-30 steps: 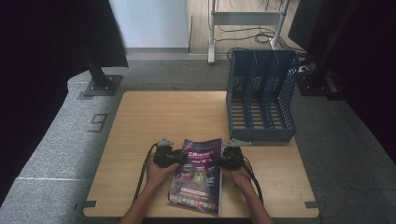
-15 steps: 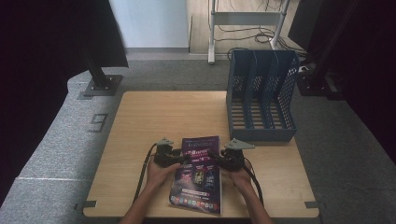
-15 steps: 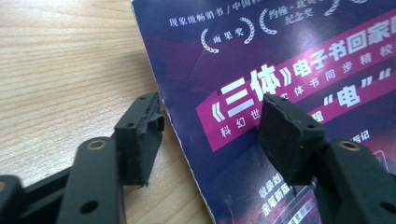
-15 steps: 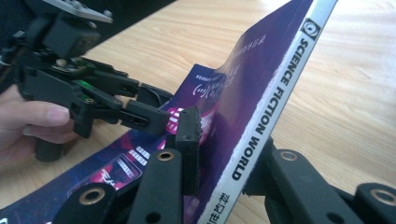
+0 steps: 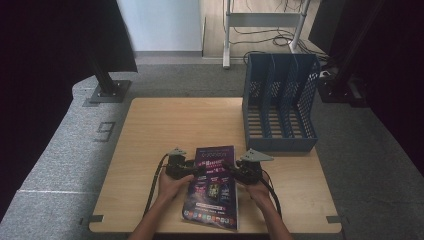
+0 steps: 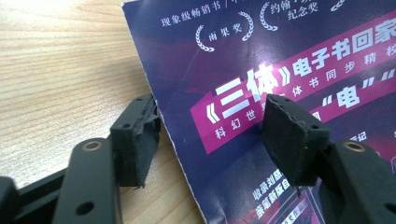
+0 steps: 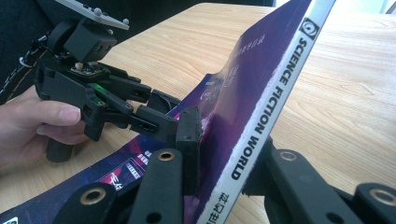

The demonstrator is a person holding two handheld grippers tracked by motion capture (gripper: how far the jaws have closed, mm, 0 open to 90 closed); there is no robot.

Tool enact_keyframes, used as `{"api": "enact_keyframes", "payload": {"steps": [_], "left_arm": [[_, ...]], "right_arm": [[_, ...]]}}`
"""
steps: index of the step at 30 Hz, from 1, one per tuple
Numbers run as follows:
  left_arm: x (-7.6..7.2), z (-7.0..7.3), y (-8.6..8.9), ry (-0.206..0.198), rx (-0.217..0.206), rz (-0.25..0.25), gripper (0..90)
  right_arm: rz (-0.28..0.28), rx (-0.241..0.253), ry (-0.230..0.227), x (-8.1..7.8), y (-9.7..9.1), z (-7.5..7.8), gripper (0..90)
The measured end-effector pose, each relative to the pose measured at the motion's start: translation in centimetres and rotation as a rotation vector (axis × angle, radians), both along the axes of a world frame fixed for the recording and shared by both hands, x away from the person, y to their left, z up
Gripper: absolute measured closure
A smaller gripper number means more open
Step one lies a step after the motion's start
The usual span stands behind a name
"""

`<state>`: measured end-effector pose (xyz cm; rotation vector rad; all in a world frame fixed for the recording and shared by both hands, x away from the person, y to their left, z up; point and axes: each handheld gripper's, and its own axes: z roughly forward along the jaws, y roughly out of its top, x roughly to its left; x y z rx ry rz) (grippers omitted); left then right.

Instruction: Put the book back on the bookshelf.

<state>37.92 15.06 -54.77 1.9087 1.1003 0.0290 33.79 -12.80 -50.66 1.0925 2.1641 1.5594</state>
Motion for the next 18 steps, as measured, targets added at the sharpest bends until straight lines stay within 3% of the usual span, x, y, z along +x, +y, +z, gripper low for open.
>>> {"api": "enact_keyframes", "payload": {"steps": [9,15,18], "left_arm": [[-0.2,0.7,0.5,-0.045,-0.018,0.005,47.8],[-0.3,1.3,0.9,-0.062,-0.068,0.026,55.1],[-0.2,1.6,1.0,-0.069,-0.065,0.020,56.7]], "right_arm": [[0.007,0.002,-0.031,-0.3,-0.3,0.5,73.5],[0.010,0.010,-0.068,-0.8,-0.2,1.6,74.7],[0.012,0.018,-0.077,-1.0,-0.1,1.9,75.3]]}}
